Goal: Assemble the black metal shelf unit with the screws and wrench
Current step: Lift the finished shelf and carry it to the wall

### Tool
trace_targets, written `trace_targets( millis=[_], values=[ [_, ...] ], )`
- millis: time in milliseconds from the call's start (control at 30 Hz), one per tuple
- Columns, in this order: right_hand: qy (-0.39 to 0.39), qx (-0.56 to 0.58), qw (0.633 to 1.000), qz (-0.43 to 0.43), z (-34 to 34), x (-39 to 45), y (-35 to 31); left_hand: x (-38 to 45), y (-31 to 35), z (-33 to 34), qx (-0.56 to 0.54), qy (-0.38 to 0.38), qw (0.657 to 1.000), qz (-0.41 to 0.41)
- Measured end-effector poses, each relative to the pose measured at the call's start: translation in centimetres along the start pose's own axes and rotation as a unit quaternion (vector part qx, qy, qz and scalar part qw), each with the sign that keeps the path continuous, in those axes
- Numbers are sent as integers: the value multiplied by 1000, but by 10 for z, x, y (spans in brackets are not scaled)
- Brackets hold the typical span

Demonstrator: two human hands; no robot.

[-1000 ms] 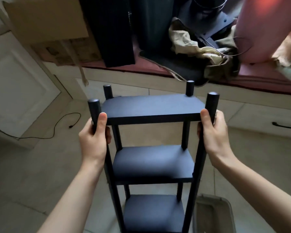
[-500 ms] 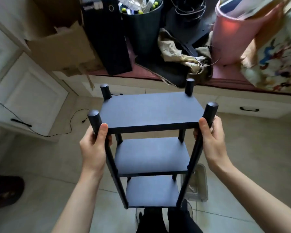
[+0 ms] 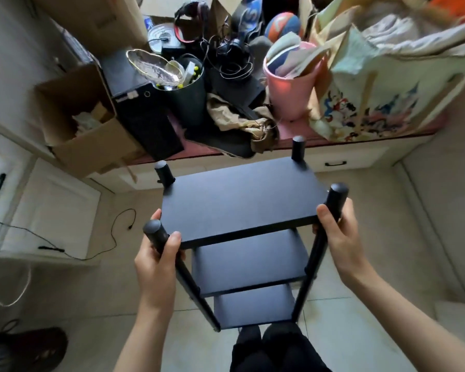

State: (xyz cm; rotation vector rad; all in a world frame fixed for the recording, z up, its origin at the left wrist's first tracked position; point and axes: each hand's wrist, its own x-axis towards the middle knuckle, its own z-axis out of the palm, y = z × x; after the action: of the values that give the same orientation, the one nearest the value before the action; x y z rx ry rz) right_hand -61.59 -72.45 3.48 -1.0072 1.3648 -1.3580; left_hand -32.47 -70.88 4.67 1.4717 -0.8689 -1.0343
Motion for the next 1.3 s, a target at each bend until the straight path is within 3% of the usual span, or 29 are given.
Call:
trace_targets(
  millis=[333, 667, 1000, 1300],
  values=[
    [157, 34, 986, 32, -81, -69, -25, -33, 12, 66, 42, -141, 989, -25],
    [326, 51, 943, 48, -208, -104, -34, -73, 13, 206, 52, -266, 962, -5],
    [339, 36, 939, 51, -376, -92, -53, -147, 10, 370, 42, -257, 965, -15],
    [369, 51, 925, 78, -483, -65, -63, -172, 12, 479, 49, -309, 950, 0]
  ],
)
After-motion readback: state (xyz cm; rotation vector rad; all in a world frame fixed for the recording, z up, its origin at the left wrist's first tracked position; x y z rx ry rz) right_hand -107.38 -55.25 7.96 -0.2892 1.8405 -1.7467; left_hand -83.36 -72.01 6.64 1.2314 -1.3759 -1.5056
